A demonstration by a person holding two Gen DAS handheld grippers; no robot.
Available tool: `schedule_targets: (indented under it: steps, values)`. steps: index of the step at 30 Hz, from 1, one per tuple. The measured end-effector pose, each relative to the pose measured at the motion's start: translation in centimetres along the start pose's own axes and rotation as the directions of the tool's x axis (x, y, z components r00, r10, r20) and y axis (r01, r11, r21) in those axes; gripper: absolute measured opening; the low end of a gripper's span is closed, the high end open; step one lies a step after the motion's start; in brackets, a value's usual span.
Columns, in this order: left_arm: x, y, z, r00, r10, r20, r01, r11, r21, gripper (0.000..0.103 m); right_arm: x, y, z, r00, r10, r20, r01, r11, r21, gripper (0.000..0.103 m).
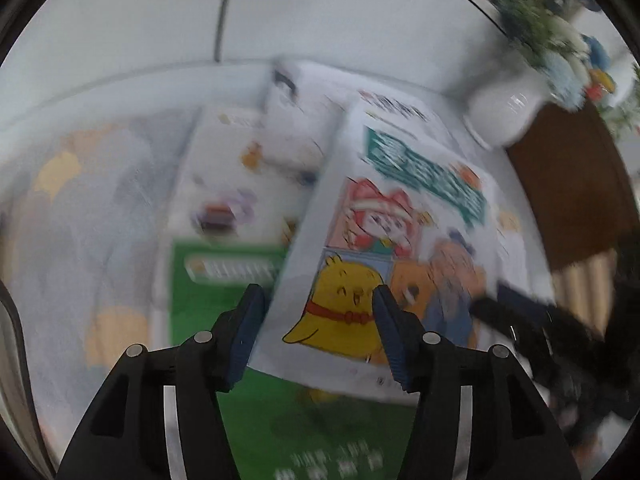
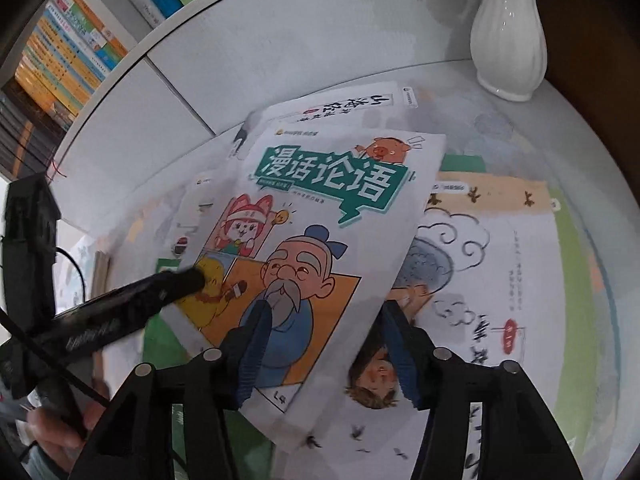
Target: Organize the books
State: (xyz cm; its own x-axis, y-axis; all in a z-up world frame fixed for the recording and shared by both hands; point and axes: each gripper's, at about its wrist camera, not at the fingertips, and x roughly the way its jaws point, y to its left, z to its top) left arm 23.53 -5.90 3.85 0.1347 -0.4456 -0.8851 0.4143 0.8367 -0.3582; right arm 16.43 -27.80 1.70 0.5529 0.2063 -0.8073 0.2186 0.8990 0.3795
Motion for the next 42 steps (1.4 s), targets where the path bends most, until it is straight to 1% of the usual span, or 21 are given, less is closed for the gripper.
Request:
schedule_targets:
  steps: [3, 5, 7, 9, 13, 16, 18, 19, 21, 23, 25, 26, 28, 30, 32, 34, 36, 38, 39, 41, 42]
  values:
    - [-1.1, 0.3, -3.4, 0.996, -0.084, 0.007, 0.084, 0.994, -0.063, 0.052, -0.3, -1.2, 0.0, 0.999, 0.045, -0.016, -0.045, 0.999, 0.014, 0.058]
    - [-1.7, 0.2, -5.7, 0.994, -0.106, 0.010, 0.106, 0.991, -0.085, 0.052, -1.0, -1.8, -0.8, 0.994, 0.099, -0.052, -0.098, 0.995, 0.018, 0.058]
    - [-2.4, -0.2, -8.9, 0.990, -0.144, -0.007, 0.142, 0.984, -0.105, 0.052, -1.5, -1.8, -2.3, 0.990, 0.116, -0.083, -0.117, 0.993, 0.000, 0.058]
    - [-3.1, -0.6, -11.9, 0.985, -0.169, -0.033, 0.164, 0.979, -0.121, 0.052, -2.4, -1.4, -4.5, 0.989, 0.099, -0.110, -0.105, 0.994, -0.042, 0.059]
    - [-4.1, -1.5, -17.9, 0.972, -0.212, -0.102, 0.197, 0.970, -0.140, 0.052, -4.9, -1.0, -10.8, 0.984, 0.077, -0.158, -0.095, 0.990, -0.107, 0.060]
    - [-4.5, -1.9, -21.7, 0.963, -0.229, -0.142, 0.205, 0.965, -0.165, 0.048, -6.2, -1.9, -14.7, 0.976, 0.101, -0.193, -0.117, 0.990, -0.074, 0.060]
    - [-4.7, -1.9, -23.9, 0.964, -0.230, -0.132, 0.201, 0.959, -0.202, 0.041, -6.5, -2.9, -16.8, 0.966, 0.131, -0.222, -0.141, 0.990, -0.028, 0.059]
    - [-5.0, -1.8, -24.3, 0.968, -0.223, -0.116, 0.193, 0.955, -0.225, 0.036, -6.5, -3.5, -17.8, 0.960, 0.148, -0.240, -0.153, 0.988, -0.002, 0.058]
    - [-5.7, -1.4, -24.9, 0.981, -0.173, -0.084, 0.145, 0.953, -0.266, 0.027, -6.7, -4.4, -19.2, 0.952, 0.164, -0.258, -0.160, 0.986, 0.039, 0.055]
    - [-6.1, -1.0, -25.3, 0.988, -0.143, -0.060, 0.120, 0.950, -0.288, 0.026, -7.7, -5.2, -20.2, 0.959, 0.161, -0.235, -0.151, 0.987, 0.058, 0.055]
    - [-5.9, -0.6, -26.0, 0.986, -0.156, -0.052, 0.133, 0.941, -0.311, 0.026, -8.4, -5.7, -20.8, 0.973, 0.103, -0.205, -0.092, 0.994, 0.060, 0.055]
    - [-5.8, -0.7, -26.1, 0.986, -0.159, -0.051, 0.136, 0.940, -0.313, 0.026, -8.4, -5.9, -21.2, 0.973, 0.104, -0.207, -0.092, 0.993, 0.069, 0.055]
    - [-5.5, -1.3, -25.9, 0.987, -0.157, -0.046, 0.137, 0.946, -0.295, 0.026, -8.3, -5.8, -22.0, 0.970, 0.117, -0.213, -0.104, 0.992, 0.070, 0.055]
    - [-4.9, -1.8, -25.5, 0.986, -0.164, -0.034, 0.147, 0.945, -0.293, 0.028, -8.6, -5.4, -22.5, 0.972, 0.118, -0.203, -0.113, 0.993, 0.035, 0.054]
    - [-4.9, -2.0, -25.4, 0.981, -0.193, -0.023, 0.176, 0.933, -0.314, 0.028, -8.5, -5.0, -22.9, 0.966, 0.158, -0.204, -0.154, 0.987, 0.032, 0.054]
    - [-5.7, -2.5, -25.1, 0.976, -0.217, 0.015, 0.211, 0.927, -0.311, 0.028, -8.4, -5.0, -22.7, 0.967, 0.155, -0.205, -0.150, 0.988, 0.039, 0.055]
    - [-7.2, -3.0, -25.2, 0.962, -0.267, 0.055, 0.271, 0.916, -0.294, 0.028, -8.3, -5.3, -22.6, 0.963, 0.172, -0.209, -0.165, 0.985, 0.053, 0.055]
    - [-7.9, -3.0, -25.0, 0.929, -0.361, 0.087, 0.369, 0.876, -0.311, 0.028, -8.2, -5.5, -22.4, 0.956, 0.194, -0.218, -0.186, 0.981, 0.056, 0.055]
    - [-8.1, -2.7, -24.9, 0.888, -0.444, 0.121, 0.457, 0.822, -0.341, 0.028, -8.2, -5.6, -22.3, 0.954, 0.203, -0.220, -0.195, 0.979, 0.059, 0.055]
    - [-7.9, -2.4, -24.8, 0.847, -0.506, 0.165, 0.528, 0.760, -0.379, 0.028, -8.1, -6.1, -22.2, 0.947, 0.236, -0.216, -0.223, 0.971, 0.084, 0.055]
    - [-7.7, -2.6, -24.6, 0.855, -0.489, 0.171, 0.515, 0.765, -0.387, 0.028, -8.0, -6.2, -22.3, 0.945, 0.247, -0.214, -0.231, 0.968, 0.096, 0.055]
